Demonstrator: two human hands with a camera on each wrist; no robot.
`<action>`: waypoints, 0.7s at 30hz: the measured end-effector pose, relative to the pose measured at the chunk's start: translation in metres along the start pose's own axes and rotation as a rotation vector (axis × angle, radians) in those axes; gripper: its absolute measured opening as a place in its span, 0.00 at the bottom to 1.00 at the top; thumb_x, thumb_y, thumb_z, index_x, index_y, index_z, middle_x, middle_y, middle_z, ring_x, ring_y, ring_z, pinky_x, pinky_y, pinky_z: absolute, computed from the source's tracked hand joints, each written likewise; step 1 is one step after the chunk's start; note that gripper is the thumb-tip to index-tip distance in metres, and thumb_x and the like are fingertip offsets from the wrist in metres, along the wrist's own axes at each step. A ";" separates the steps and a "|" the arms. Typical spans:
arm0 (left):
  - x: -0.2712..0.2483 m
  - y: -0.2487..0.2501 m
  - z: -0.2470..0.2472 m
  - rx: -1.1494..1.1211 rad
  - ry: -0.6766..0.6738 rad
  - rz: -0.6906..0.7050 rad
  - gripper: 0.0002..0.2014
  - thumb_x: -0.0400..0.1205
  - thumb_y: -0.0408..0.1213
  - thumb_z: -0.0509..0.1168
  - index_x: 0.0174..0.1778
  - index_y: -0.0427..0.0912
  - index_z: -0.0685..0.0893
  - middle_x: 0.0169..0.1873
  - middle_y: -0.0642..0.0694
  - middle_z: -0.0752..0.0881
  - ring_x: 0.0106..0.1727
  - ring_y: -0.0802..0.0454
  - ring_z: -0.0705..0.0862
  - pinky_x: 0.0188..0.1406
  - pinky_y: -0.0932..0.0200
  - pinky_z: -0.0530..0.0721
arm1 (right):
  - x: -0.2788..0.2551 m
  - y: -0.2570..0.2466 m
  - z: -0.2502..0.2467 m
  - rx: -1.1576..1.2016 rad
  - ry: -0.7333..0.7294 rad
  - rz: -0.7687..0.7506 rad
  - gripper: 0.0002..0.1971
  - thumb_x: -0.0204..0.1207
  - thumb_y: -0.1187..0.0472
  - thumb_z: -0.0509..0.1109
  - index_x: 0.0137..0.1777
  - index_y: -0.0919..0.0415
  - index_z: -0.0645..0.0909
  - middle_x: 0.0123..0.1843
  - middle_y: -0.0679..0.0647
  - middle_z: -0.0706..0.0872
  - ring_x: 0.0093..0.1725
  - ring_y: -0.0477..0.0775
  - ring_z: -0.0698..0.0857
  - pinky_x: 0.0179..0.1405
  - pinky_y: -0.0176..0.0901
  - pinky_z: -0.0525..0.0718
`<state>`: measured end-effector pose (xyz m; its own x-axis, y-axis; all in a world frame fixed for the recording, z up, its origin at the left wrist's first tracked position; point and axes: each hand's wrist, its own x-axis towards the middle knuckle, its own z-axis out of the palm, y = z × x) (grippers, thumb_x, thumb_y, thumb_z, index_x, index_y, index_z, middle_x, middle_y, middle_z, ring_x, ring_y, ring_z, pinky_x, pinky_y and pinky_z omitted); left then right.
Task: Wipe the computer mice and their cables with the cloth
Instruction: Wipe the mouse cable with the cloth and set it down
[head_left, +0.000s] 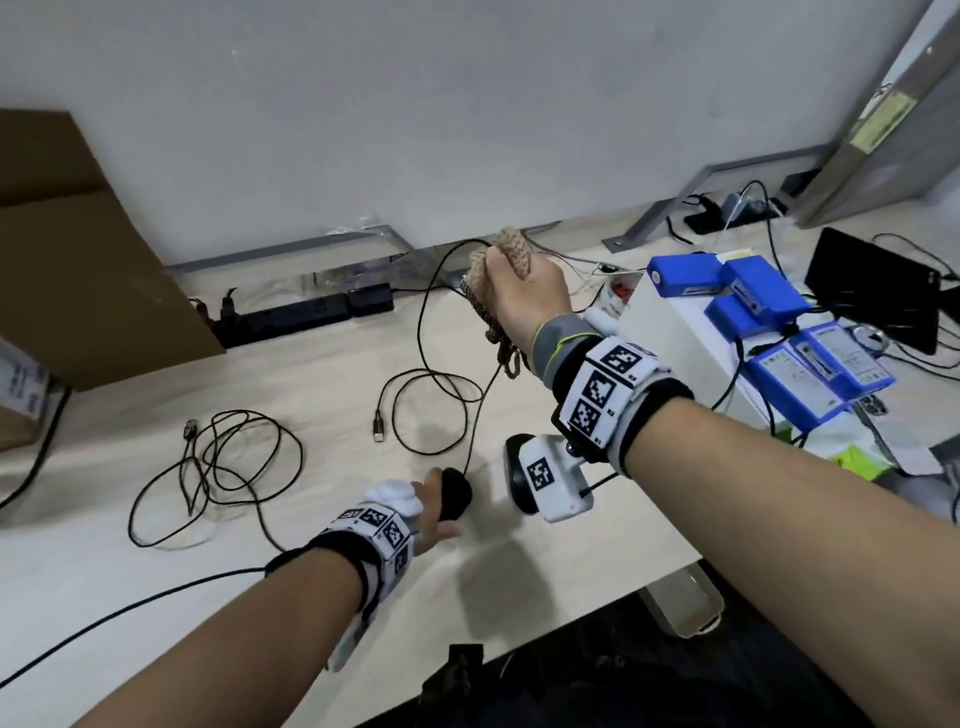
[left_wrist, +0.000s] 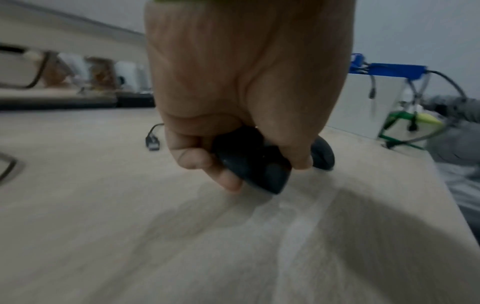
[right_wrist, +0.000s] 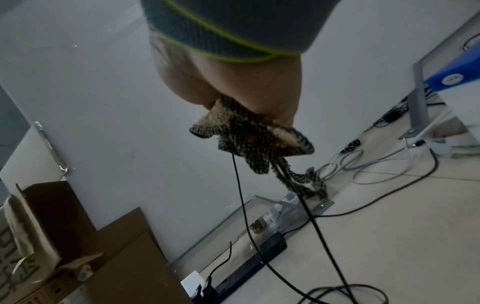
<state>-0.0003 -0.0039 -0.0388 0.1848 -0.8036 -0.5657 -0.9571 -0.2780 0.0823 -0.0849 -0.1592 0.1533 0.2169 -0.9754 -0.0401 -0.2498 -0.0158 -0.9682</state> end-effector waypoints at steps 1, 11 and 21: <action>0.002 0.000 0.002 -0.024 0.021 -0.010 0.42 0.78 0.67 0.57 0.76 0.39 0.56 0.58 0.40 0.85 0.53 0.40 0.85 0.47 0.50 0.81 | 0.001 0.007 -0.002 0.015 -0.013 0.020 0.08 0.82 0.54 0.65 0.49 0.58 0.80 0.35 0.51 0.82 0.26 0.48 0.80 0.14 0.30 0.76; 0.008 0.022 0.010 -0.029 0.070 -0.247 0.43 0.71 0.77 0.48 0.65 0.41 0.72 0.56 0.43 0.85 0.53 0.43 0.85 0.50 0.51 0.83 | 0.021 0.052 -0.009 0.351 -0.107 0.317 0.17 0.77 0.47 0.68 0.47 0.62 0.85 0.40 0.60 0.88 0.36 0.60 0.86 0.35 0.48 0.86; -0.009 0.024 -0.093 -0.787 0.965 0.076 0.09 0.77 0.37 0.72 0.32 0.48 0.81 0.27 0.56 0.80 0.28 0.61 0.78 0.29 0.74 0.70 | 0.025 0.073 -0.008 0.743 -0.305 0.664 0.25 0.84 0.43 0.56 0.65 0.65 0.78 0.40 0.60 0.82 0.31 0.57 0.83 0.36 0.50 0.84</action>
<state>-0.0036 -0.0524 0.0449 0.5424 -0.7964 0.2675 -0.6403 -0.1858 0.7453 -0.1049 -0.1869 0.0837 0.5031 -0.6399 -0.5809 0.2153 0.7437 -0.6328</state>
